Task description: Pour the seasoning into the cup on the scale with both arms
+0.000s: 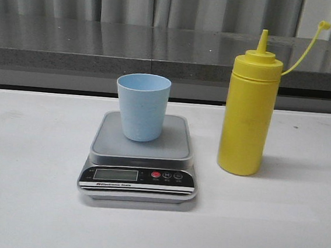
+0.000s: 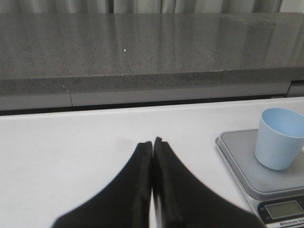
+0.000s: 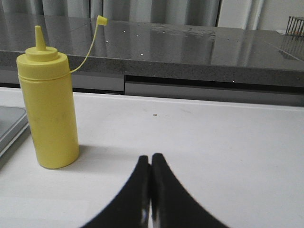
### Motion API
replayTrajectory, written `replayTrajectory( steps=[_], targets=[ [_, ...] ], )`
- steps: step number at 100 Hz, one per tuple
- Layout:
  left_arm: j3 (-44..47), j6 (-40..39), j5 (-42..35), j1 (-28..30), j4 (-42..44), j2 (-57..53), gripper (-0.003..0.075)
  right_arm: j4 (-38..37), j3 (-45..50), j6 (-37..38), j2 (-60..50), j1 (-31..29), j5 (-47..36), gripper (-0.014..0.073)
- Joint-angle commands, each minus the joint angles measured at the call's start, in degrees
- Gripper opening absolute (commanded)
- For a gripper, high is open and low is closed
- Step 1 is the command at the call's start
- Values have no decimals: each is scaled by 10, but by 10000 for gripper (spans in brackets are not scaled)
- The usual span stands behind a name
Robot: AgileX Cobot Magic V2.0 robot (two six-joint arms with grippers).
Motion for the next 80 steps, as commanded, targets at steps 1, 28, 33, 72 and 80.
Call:
replayTrajectory(
  steps=[1,28,33,72,80],
  targets=[
    [-14,-11,-79,0,18,3,-20,0,-12,-3,-12,-3,-49,-67],
    [68,-54,-177,0,103,-58,-20,0,-12,-3,-12,-3,-49,-67],
    [90,-54,-184,0,110,-81,-20,0,-12,-3,-12,-3,-49,-67],
    [214,-70,-192,0,121,-208,-20,0,-12,-3,-12,-3,-49,-67],
    [225,-89,-193,0,122,-208,-20,0,-12,-3,-12,-3,-49,-67]
  ],
)
